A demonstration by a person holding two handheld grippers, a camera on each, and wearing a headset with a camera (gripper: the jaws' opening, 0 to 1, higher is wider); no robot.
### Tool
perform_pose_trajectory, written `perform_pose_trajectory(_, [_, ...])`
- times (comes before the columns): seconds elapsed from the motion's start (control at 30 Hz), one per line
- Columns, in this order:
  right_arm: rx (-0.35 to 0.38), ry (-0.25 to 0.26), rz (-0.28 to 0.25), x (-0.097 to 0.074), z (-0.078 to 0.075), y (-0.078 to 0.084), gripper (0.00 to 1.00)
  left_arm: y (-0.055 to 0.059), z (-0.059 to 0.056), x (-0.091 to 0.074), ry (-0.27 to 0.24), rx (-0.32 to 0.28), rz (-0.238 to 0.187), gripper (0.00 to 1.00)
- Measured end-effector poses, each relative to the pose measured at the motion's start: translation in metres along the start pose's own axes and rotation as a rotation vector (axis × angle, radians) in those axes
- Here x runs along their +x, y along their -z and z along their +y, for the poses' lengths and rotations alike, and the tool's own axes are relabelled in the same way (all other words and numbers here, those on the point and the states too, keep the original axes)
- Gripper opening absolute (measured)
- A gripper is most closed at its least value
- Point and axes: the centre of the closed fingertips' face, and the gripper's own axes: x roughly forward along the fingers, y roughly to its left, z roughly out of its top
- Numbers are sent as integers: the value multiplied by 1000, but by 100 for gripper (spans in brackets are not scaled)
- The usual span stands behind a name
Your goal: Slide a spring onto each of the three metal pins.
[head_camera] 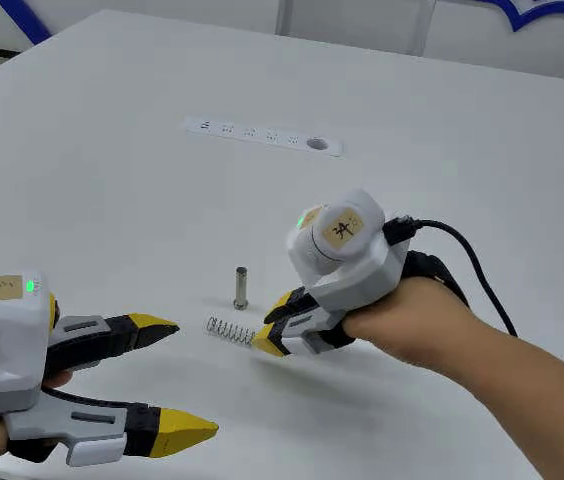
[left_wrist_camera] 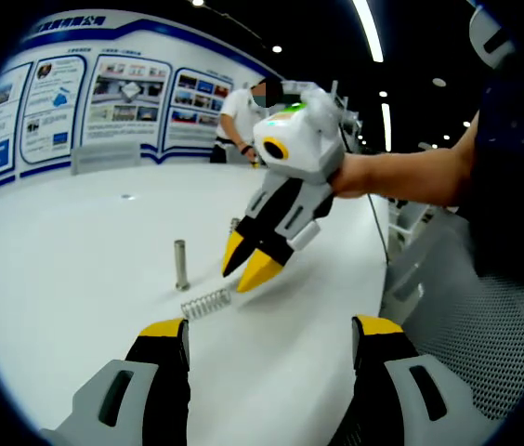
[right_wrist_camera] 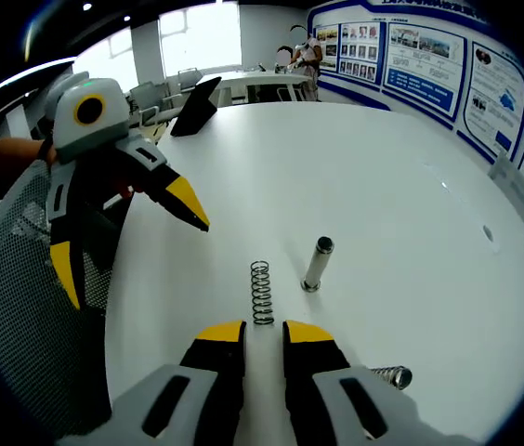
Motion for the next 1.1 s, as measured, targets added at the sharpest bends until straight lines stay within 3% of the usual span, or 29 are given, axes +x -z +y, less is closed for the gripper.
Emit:
perform_pose_trajectory(0.63, [-6, -7, 7, 20, 2, 5, 15, 1, 0, 1, 1, -5, 5, 72])
perform_pose_trajectory(1.1, [-29, 9, 25, 10, 3, 7, 12, 2, 0, 1, 2, -4, 8, 72])
